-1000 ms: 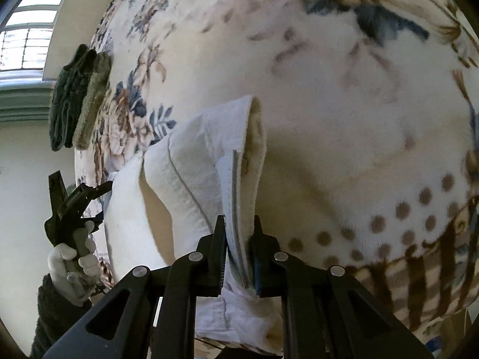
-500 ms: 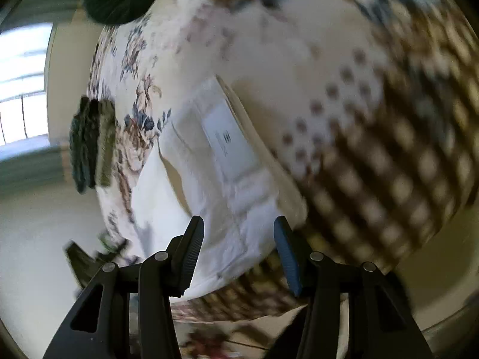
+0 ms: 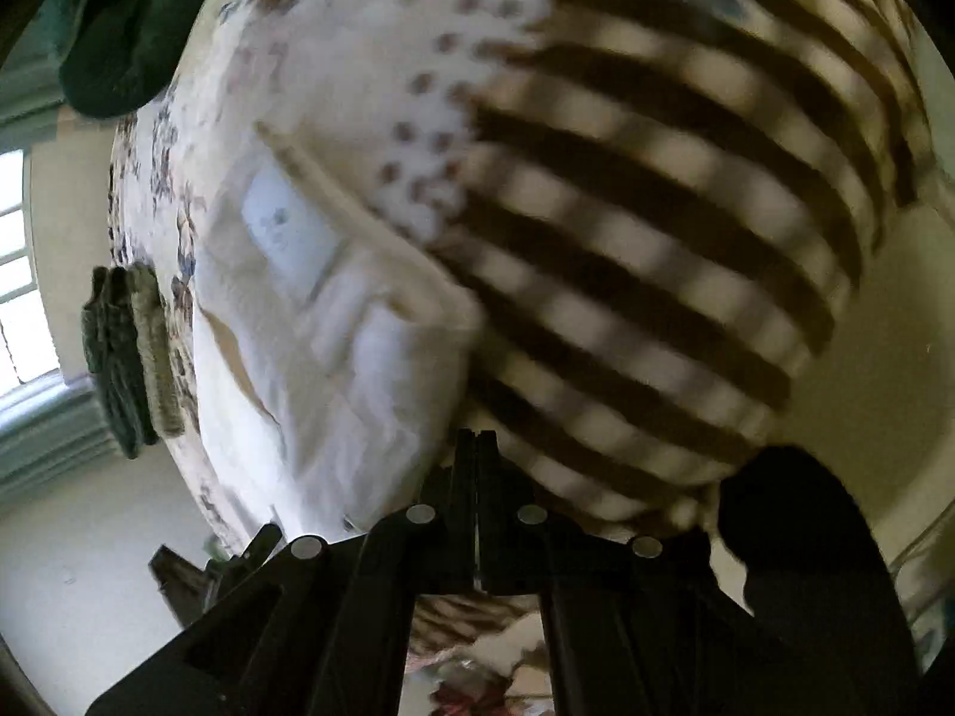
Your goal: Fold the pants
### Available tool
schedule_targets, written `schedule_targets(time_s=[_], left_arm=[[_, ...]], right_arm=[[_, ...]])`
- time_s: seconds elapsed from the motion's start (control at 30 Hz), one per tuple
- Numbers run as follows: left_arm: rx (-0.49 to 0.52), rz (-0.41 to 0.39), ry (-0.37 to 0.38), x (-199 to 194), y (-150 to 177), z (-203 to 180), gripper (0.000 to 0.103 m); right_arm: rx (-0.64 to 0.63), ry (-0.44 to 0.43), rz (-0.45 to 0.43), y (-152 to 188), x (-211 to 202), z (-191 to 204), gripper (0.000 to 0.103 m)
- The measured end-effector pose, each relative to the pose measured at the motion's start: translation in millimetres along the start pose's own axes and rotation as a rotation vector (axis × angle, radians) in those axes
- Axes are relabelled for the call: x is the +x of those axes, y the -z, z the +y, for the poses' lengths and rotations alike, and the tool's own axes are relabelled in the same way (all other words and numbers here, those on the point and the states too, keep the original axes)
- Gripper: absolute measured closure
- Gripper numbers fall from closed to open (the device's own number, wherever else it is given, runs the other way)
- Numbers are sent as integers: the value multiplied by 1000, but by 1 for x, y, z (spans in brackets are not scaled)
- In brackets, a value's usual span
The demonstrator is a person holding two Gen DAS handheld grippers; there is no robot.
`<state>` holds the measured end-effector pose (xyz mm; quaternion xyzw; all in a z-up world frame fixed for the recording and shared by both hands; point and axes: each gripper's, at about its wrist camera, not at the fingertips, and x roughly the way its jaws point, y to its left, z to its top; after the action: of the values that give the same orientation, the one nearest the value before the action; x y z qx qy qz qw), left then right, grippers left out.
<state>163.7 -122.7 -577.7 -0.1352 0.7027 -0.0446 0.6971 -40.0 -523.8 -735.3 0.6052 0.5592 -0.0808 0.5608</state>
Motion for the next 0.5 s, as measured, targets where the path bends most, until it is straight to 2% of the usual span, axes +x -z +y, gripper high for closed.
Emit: schedule_targets(time_s=[0.07, 0.13, 0.17, 0.2, 0.27, 0.37, 0.4, 0.5], left_arm=[[10, -7, -5, -3, 1, 0, 8], [20, -13, 10, -5, -1, -1, 8], [23, -14, 13, -4, -2, -3, 8], [26, -14, 14, -4, -4, -4, 8], [30, -13, 8, -4, -3, -1, 8], [30, -11, 4, -1, -3, -1, 8], [31, -11, 1, 1, -5, -4, 8], [32, -9, -5, 2, -5, -5, 8]], right_arm=[[-23, -92, 63, 1, 4, 3, 98], [-44, -109, 104, 2, 11, 7, 65], [-41, -158, 112, 2, 17, 11, 46], [-32, -194, 119, 2, 24, 13, 45], [2, -200, 117, -2, 38, 15, 45], [112, -238, 66, -6, 58, 8, 48], [144, -241, 34, -4, 60, 5, 66], [74, -188, -42, 15, 49, 25, 81]])
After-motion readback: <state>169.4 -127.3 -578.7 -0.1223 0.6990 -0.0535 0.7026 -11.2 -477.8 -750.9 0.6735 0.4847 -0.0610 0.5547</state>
